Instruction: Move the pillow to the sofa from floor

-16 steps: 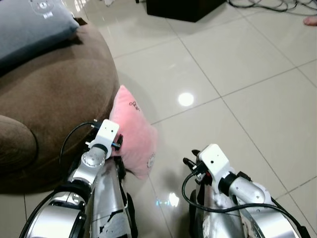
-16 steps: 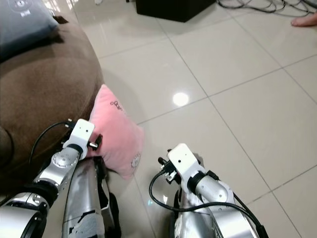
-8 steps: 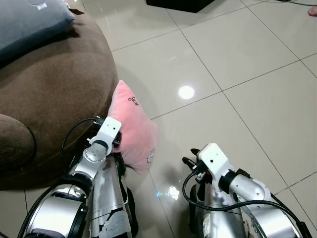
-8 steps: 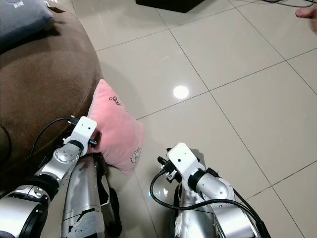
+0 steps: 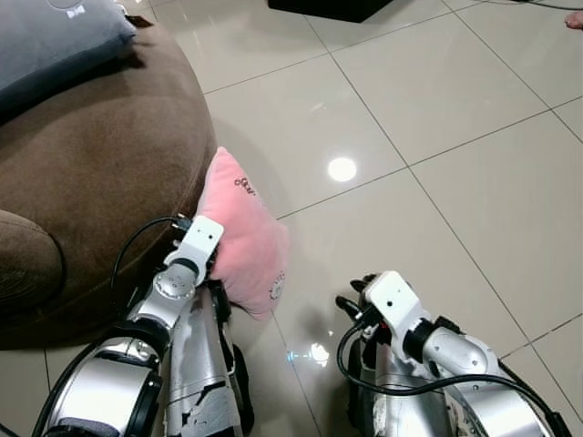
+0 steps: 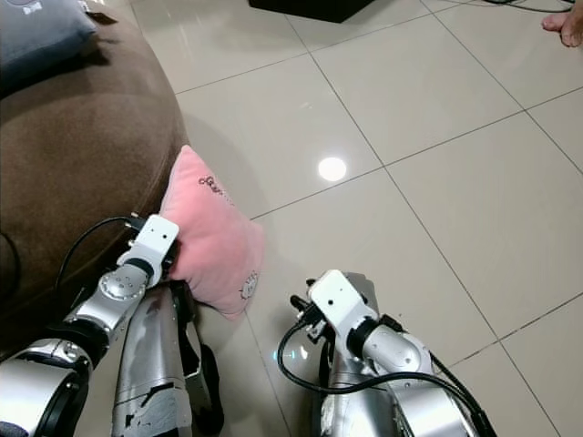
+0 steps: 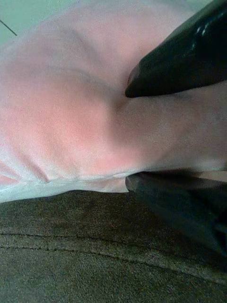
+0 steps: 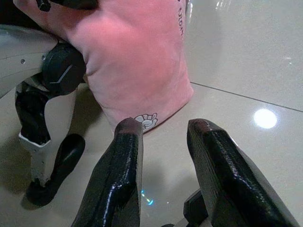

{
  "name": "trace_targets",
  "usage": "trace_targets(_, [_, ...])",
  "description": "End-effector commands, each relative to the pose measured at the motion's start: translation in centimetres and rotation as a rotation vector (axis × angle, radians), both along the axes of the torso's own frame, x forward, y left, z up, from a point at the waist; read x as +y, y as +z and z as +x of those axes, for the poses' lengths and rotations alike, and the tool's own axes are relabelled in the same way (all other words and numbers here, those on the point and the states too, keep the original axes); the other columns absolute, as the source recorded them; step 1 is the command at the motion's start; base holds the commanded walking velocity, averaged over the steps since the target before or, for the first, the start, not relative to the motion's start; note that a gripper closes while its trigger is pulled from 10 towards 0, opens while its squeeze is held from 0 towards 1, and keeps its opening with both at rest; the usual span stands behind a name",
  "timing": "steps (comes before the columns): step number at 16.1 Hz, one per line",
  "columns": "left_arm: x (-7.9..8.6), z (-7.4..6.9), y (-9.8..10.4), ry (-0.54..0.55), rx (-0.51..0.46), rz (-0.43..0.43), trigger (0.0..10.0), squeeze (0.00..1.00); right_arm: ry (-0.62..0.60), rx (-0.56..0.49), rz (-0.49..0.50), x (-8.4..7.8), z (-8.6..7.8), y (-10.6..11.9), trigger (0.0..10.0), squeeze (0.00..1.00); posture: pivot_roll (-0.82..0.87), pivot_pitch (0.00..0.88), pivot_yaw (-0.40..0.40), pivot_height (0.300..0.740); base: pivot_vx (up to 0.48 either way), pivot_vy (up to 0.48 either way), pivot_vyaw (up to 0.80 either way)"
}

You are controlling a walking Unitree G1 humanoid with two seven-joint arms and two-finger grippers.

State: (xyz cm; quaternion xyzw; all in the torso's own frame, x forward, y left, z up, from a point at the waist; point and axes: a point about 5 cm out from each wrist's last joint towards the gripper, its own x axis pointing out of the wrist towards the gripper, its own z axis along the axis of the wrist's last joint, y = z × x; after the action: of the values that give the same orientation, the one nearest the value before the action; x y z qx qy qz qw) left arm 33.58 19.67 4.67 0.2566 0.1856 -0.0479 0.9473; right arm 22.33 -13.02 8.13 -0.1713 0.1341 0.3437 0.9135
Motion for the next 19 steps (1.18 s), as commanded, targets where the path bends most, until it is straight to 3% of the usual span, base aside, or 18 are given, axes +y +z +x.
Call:
trace_targets(1, [0.3,-0.6,-0.8,0.017,0.035,-0.014,0.0,0.00,0.015,0.016,-0.003,-0.1,-0.4,-0.4,10.0,0.00,-0.06,0.306,0.034,0.510,0.000,0.000,0.00])
trace_targets(15, [-0.4,-0.6,-0.8,0.000,0.035,-0.079,0.0,0.00,0.028,-0.008,-0.010,-0.1,-0.3,-0.6,10.0,0.00,-0.06,0.242,0.027,0.510,0.000,0.000,0.00])
trace_targets(19, [-1.5,-0.3,-0.6,-0.047,0.028,-0.144,0.0,0.00,0.025,-0.015,-0.009,-0.1,0.2,-0.6,10.0,0.00,-0.06,0.220,0.023,0.510,0.000,0.000,0.00])
